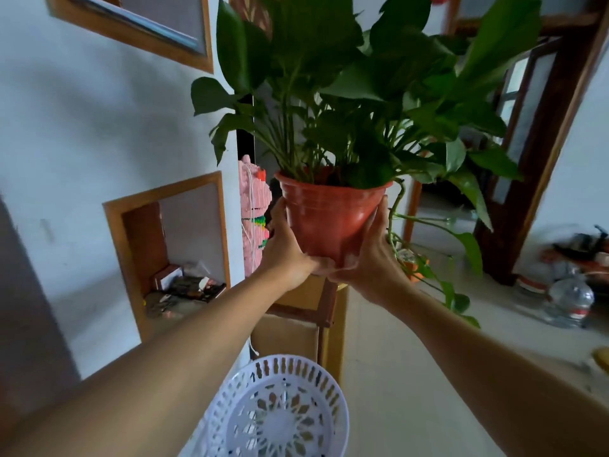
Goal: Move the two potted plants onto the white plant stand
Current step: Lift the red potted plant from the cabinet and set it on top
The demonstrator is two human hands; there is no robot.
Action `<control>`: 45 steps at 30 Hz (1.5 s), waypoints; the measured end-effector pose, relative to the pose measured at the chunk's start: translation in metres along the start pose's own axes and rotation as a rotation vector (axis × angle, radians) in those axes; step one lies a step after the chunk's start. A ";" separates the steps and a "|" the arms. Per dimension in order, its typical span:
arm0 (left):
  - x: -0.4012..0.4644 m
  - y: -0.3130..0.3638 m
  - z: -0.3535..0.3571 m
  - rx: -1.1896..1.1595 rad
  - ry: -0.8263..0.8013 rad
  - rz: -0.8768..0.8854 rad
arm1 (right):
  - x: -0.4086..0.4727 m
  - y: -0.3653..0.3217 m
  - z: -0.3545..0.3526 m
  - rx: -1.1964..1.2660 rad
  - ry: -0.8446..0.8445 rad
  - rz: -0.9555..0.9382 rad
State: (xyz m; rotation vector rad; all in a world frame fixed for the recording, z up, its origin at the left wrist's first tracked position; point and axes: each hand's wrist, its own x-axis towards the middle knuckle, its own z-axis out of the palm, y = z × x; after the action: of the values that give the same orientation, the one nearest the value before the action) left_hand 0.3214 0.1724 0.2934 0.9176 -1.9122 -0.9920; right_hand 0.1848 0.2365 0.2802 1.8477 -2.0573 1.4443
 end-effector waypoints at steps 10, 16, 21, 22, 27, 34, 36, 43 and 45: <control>-0.049 -0.032 -0.051 0.041 -0.116 0.059 | -0.064 -0.056 0.041 -0.010 0.072 0.079; -0.068 -0.051 -0.047 0.010 -0.170 0.051 | -0.091 -0.056 0.055 0.006 0.060 0.122; -0.073 -0.072 -0.031 0.022 -0.139 0.014 | -0.099 -0.035 0.066 -0.025 0.069 0.091; -0.073 -0.078 -0.028 0.024 -0.131 0.011 | -0.101 -0.028 0.070 -0.016 0.070 0.080; -0.079 -0.118 -0.014 0.042 -0.097 -0.009 | -0.114 0.005 0.101 -0.002 0.029 0.055; -0.083 -0.191 0.009 0.044 -0.124 -0.040 | -0.138 0.047 0.155 0.011 -0.003 0.135; -0.086 -0.215 0.018 0.048 -0.120 -0.048 | -0.148 0.064 0.172 0.024 -0.004 0.146; -0.093 -0.299 0.055 0.127 -0.133 -0.032 | -0.189 0.133 0.234 0.047 0.034 0.167; -0.095 -0.318 0.067 0.144 -0.140 -0.031 | -0.200 0.152 0.248 0.016 0.053 0.199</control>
State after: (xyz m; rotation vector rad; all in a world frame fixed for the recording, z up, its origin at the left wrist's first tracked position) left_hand 0.3811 0.1350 -0.0376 0.9843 -2.1150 -0.9683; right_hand 0.2568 0.2164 -0.0648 1.6302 -2.2655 1.5382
